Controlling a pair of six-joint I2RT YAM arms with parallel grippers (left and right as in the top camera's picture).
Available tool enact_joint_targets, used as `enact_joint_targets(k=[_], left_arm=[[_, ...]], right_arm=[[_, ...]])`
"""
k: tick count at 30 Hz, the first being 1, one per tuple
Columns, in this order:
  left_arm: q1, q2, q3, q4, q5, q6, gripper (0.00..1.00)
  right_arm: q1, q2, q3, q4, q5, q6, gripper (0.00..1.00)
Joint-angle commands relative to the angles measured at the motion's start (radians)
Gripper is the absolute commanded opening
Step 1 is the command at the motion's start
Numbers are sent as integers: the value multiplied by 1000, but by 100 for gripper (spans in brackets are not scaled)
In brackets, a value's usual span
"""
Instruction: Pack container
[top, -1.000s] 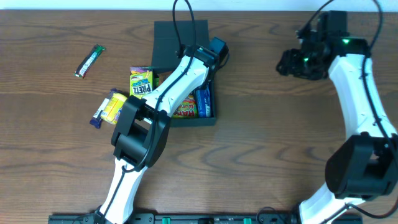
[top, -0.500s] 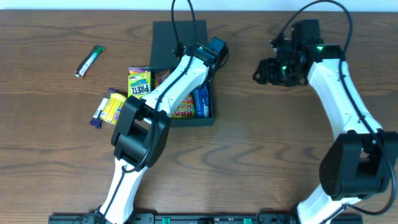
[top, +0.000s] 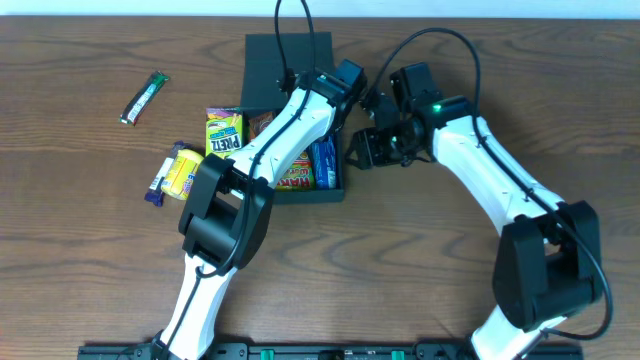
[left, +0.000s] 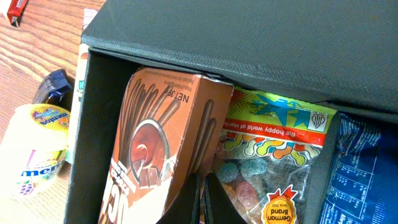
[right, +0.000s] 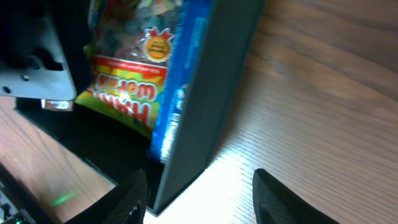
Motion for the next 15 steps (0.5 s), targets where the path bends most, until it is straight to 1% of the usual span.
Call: enact_joint_targets(k=[1,4,15], left_arm=[[12,-29,19,-8,-37,-19,6],[13,-29,19,-8,-37,-19,6],[19,-29,19,-8,-37,-19,6]], right_arm=[[34,6,-21,21,-28,35,54],[38,6,-51,56,-29,75,54],[49,6,-56,74,-3,84,54]])
